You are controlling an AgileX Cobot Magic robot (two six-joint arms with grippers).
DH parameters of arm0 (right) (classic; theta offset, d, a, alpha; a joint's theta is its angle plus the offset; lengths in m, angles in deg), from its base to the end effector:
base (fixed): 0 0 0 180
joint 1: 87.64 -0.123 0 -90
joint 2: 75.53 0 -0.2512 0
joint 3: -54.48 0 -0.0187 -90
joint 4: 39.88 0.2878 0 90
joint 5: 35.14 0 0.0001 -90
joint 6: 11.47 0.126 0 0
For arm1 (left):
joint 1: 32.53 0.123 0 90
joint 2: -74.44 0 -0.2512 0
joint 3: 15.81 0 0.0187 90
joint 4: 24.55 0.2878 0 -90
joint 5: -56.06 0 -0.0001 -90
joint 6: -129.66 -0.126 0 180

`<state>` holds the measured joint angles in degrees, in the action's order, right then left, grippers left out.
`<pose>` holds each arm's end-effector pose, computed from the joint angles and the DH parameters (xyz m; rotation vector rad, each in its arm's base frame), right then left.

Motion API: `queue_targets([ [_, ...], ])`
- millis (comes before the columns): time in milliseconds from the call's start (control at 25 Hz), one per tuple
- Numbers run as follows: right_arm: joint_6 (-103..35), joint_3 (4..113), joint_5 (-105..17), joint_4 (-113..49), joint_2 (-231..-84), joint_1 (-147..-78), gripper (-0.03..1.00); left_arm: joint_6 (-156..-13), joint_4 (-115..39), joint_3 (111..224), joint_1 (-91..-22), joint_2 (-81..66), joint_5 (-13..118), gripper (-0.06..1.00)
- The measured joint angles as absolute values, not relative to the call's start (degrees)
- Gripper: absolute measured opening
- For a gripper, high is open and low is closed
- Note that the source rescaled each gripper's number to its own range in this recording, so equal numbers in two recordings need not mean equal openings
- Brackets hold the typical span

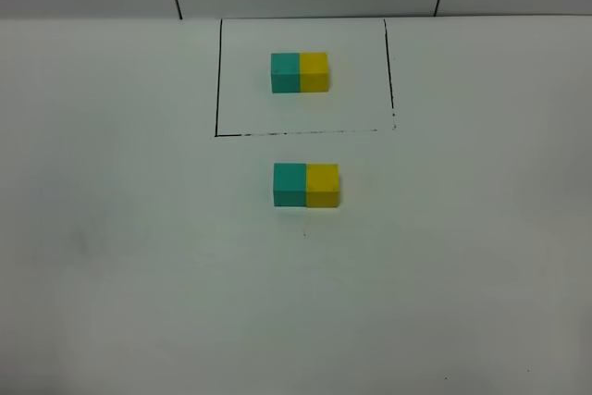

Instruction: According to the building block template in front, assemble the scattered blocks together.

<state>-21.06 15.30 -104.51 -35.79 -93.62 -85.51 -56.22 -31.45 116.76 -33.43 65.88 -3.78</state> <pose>0.0943 0.0049 0.2973 -0.1529 2.2026 -0.0260 0.0924 -0.0145 0.2825 0.1241 2.0131 -0.0884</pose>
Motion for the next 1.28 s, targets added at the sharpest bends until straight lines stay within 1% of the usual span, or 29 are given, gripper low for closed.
queue_targets([
  [320, -22.82, 13.2, -105.28, -36.84, -84.37, -87.2, 1.0, -56.22, -31.45, 116.76, -33.43, 65.88, -3.78, 0.95],
  [480, -21.99, 13.07, -105.32, -36.72, -83.95, -87.92, 1.0, -56.22, -31.45, 116.76, -33.43, 65.88, -3.78, 0.95],
  [640, -20.12, 9.93, -105.51, -34.82, -83.93, -88.51, 0.99, -56.22, -31.45, 116.76, -33.43, 65.88, -3.78, 0.95],
  [800, -19.92, 9.24, -105.46, -34.21, -83.93, -88.51, 0.97, -56.22, -31.45, 116.76, -33.43, 65.88, -3.78, 0.95],
  [1040, -18.86, 9.06, -103.76, -32.97, -83.93, -88.51, 0.92, -56.34, -31.45, 116.76, -33.43, 65.88, -3.78, 0.95],
  [1280, -18.48, 8.61, -101.43, -32.26, -83.93, -88.51, 0.82, -56.28, -31.45, 116.76, -33.43, 65.88, -3.78, 0.95],
])
